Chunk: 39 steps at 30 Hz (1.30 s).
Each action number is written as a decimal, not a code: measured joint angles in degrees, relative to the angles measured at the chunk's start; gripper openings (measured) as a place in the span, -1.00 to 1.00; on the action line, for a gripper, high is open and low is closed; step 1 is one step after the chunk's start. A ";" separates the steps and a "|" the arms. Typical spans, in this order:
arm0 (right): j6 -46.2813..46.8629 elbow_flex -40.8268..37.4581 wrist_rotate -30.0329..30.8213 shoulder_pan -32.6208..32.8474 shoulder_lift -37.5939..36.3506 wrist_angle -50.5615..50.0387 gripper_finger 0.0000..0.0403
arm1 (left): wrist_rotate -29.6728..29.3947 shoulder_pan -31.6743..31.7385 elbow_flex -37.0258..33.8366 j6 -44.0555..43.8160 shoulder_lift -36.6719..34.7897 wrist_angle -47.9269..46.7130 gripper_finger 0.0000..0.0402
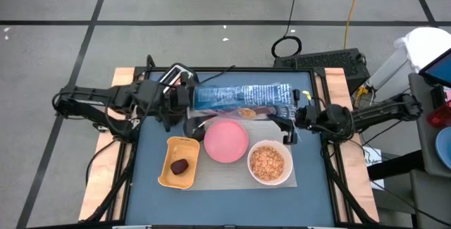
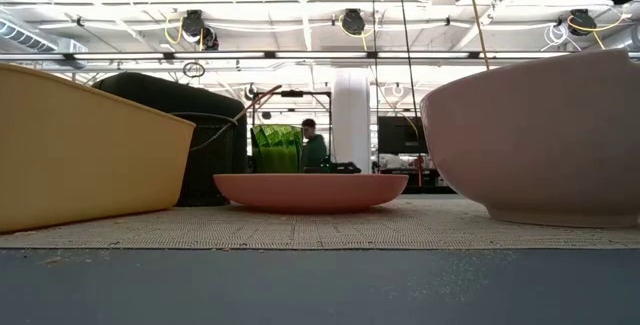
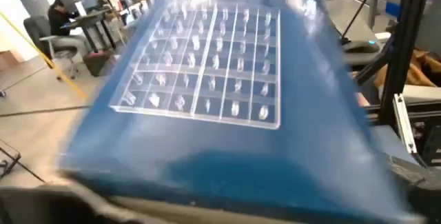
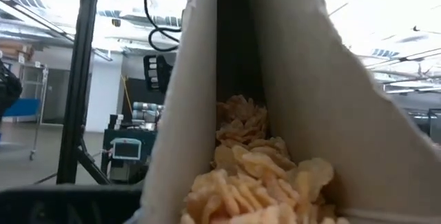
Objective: Arrange a breakfast setting
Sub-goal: Pour the cereal in the bowl
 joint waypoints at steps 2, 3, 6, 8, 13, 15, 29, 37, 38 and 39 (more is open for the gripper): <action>0.01 0.00 0.53 -0.02 -1.12 -1.21 -0.35 | -1.23 0.46 0.09 0.09 -0.17 -1.13 0.85; -0.06 0.00 1.10 -0.02 -1.70 -2.21 -0.35 | -1.77 0.63 0.09 0.09 -0.24 -1.95 0.85; -0.27 0.00 3.16 -0.02 -3.84 -5.48 -0.35 | -3.06 1.50 0.09 0.05 -0.33 -4.05 0.85; -0.28 0.00 4.56 -0.02 -5.35 -8.10 -0.35 | -3.76 2.03 0.09 -0.37 -0.40 -5.94 0.85; -0.27 0.00 5.75 -0.02 -8.54 -13.35 -0.35 | -4.39 3.38 0.09 -2.35 -0.40 -9.94 0.85; -0.27 0.00 6.44 -0.04 -9.78 -14.79 -0.35 | -4.22 3.90 0.09 -3.20 -0.42 -12.11 0.85; -2.10 0.00 23.82 -0.09 -18.60 -28.40 -0.35 | -4.17 5.50 0.09 -7.45 -0.42 -20.37 0.85; -2.05 0.00 35.15 -0.09 -23.36 -35.99 -0.35 | -4.19 5.50 0.11 -8.53 -0.42 -20.51 0.85; -2.06 0.00 35.89 -0.09 -23.69 -36.50 -0.35 | -4.19 5.50 0.11 -8.53 -0.42 -20.51 0.85; -2.01 0.00 36.29 -0.09 -23.97 -36.88 -0.35 | -4.19 5.50 0.11 -8.51 -0.42 -20.51 0.85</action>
